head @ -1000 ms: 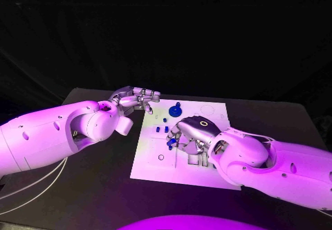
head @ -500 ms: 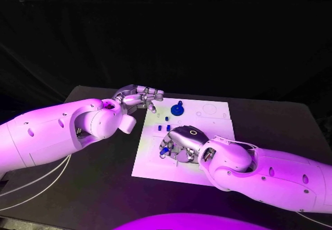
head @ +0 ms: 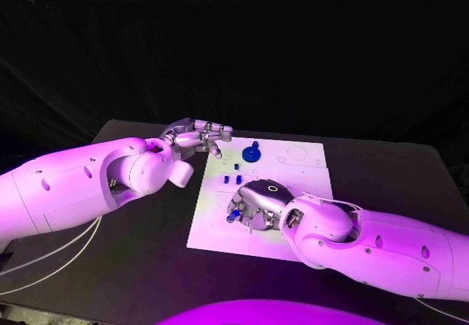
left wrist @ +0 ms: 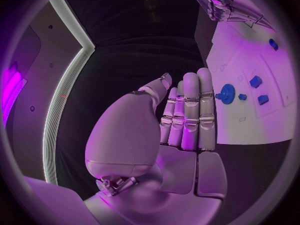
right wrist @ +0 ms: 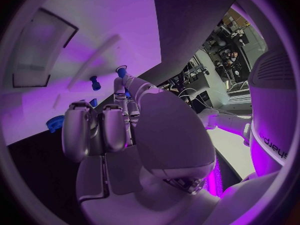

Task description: Assemble the parts on the task board

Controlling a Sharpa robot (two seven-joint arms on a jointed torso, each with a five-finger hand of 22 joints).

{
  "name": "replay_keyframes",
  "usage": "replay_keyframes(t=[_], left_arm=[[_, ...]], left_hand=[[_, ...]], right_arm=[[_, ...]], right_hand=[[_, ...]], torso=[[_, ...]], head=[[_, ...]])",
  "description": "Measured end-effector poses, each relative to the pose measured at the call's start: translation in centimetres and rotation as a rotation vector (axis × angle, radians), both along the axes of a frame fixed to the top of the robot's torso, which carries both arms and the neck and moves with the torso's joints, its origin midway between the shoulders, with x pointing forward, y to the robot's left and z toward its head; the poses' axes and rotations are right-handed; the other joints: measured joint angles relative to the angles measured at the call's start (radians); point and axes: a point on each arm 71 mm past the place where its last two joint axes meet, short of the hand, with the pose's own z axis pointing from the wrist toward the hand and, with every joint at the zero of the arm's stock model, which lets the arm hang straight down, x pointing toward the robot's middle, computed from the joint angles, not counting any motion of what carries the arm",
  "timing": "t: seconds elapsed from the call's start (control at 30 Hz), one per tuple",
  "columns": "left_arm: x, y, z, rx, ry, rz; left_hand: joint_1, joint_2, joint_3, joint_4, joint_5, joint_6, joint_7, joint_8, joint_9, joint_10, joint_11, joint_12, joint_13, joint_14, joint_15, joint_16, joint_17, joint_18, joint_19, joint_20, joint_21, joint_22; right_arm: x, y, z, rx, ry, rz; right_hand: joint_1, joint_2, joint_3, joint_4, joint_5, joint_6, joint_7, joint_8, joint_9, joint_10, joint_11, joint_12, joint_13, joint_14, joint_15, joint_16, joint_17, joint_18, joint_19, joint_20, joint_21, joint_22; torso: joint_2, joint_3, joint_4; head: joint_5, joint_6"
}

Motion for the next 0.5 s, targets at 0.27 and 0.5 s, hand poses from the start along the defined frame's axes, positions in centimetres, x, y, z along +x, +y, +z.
replay_keyframes(t=[0.27,0.5], left_arm=[[0.00,0.01,-0.01,0.000,0.000,0.000],[0.00,0.03,-0.01,0.000,0.000,0.000]], left_hand=[[0.000,0.000,0.000,0.000,0.000,0.000,0.000,0.000,0.000,0.000,0.000,0.000,0.000,0.000,0.000,0.000,0.000,0.000,0.000,0.000,0.000,0.000],[0.002,0.002,-0.002,-0.002,0.000,0.000,0.000,0.000,0.000,0.001,-0.001,0.003,0.000,0.000,0.000,0.000,0.000,0.000,0.000,0.000,-0.003,0.000]], right_arm=[[0.14,0.14,-0.41,-0.017,0.009,0.002],[0.15,0.46,-0.62,-0.025,0.011,0.007]], right_hand=[[-0.008,0.002,0.000,0.000,0.001,-0.001,0.001,0.004,0.007,0.000,0.000,-0.005,0.000,0.000,0.000,0.000,-0.002,0.000,0.000,0.000,-0.004,0.000],[-0.008,0.002,0.001,-0.001,0.001,-0.003,0.003,0.004,0.007,0.000,0.001,-0.011,0.000,0.000,0.000,0.000,-0.003,0.000,0.000,0.000,-0.009,0.000]], torso=[[0.000,0.0000,0.0000],[0.000,0.0000,0.0004]], head=[[0.001,-0.001],[0.001,-0.003]])
